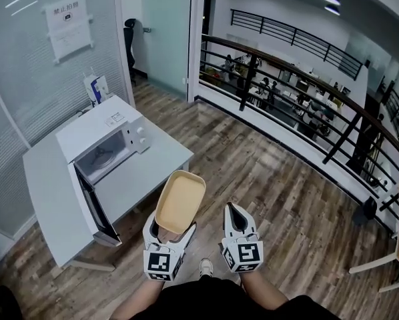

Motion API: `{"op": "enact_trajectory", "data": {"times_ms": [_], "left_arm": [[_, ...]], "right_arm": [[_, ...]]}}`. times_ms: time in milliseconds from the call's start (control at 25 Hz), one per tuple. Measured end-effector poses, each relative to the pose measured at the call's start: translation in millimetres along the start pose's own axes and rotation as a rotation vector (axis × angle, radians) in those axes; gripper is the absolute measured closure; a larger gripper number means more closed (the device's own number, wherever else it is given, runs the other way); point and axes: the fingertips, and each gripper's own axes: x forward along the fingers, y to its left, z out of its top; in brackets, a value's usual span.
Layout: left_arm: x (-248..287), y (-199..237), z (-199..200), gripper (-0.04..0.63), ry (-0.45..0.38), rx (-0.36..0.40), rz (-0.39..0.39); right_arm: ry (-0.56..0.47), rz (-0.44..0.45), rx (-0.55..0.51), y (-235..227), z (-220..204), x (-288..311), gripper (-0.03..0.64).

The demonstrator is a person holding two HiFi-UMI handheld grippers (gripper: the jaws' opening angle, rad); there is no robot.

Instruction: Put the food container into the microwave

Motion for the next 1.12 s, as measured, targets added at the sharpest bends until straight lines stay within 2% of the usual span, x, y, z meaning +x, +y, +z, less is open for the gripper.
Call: {"op": "enact_trajectory", "data": {"times_ms": [280, 480, 760, 880, 1120], "left_arm": [[39, 16, 9, 0.109, -0.006, 0.016, 0.084], [64, 25, 13, 0.109, -0.001, 0.031, 0.148], [73, 38, 10, 0.107, 0.005, 0.004, 0.242], [74, 44, 5, 0.107, 0.006, 0.001, 0.272], [73, 71, -7, 0.107, 0.017, -0.021, 0.319]], "right_arm": [[-0.012, 0.082, -0.015, -17, 4, 54, 0.612], [-0.041, 0.131, 0.014, -35, 7, 84, 0.612], [-0.03, 0.201, 0.022, -45, -1, 107, 0.612], [-0.027, 0.242, 0.01, -38, -4, 116, 0.612], [-0.02, 0.366, -0.004, 6, -7, 142, 0.612]]}}
